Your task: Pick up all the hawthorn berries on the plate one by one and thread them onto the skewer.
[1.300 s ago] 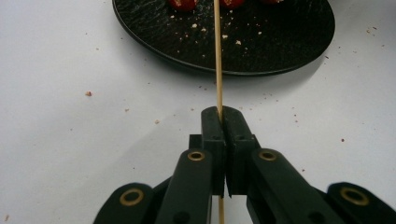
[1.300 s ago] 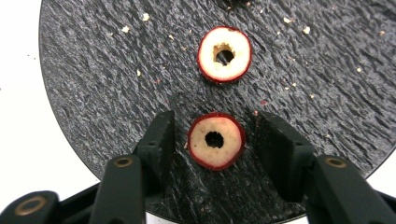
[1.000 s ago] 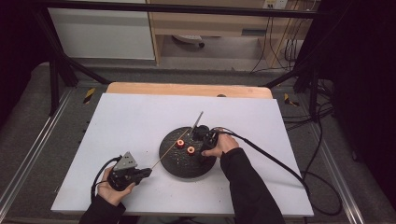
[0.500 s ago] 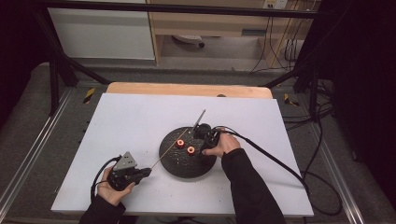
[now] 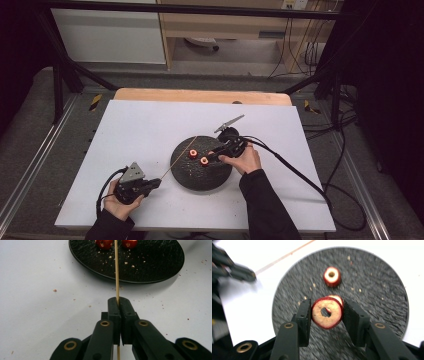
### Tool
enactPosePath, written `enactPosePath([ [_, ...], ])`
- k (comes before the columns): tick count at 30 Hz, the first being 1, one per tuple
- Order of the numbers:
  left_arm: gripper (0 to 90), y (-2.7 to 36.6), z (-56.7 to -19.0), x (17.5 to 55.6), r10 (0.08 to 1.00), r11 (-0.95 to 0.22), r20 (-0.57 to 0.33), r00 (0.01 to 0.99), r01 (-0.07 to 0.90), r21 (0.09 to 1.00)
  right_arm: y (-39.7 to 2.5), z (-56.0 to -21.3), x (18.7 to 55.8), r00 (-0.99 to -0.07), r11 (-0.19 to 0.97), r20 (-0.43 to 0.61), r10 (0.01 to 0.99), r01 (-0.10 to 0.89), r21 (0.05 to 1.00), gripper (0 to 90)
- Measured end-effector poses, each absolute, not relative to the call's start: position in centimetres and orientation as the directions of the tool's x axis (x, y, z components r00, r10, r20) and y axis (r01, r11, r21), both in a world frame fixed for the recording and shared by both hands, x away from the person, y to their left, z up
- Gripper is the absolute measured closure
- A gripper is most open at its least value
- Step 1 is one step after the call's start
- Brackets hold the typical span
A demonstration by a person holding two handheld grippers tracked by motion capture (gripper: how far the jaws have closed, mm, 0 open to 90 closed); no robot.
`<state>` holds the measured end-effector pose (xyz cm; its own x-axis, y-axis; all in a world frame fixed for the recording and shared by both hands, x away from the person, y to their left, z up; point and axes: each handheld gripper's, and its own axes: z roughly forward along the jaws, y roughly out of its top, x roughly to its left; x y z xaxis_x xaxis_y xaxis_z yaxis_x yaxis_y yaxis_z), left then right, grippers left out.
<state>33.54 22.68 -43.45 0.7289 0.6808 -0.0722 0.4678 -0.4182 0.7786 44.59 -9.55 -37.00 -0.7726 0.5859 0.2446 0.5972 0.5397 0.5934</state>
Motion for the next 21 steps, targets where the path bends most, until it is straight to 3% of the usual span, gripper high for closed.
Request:
enactPosePath([
  [9,88.0,22.9,-43.3,33.5,0.697,-0.394,-0.075,0.713,0.468,0.791,-11.0,-37.9,43.3,-0.7,0.231,0.412,0.584,0.629,0.742,59.9],
  [21,88.0,23.0,-43.4,33.4,0.714,-0.366,-0.084,0.695,0.473,0.802,-11.4,-39.1,42.5,-0.606,-0.102,0.562,0.563,0.624,0.775,60.0],
])
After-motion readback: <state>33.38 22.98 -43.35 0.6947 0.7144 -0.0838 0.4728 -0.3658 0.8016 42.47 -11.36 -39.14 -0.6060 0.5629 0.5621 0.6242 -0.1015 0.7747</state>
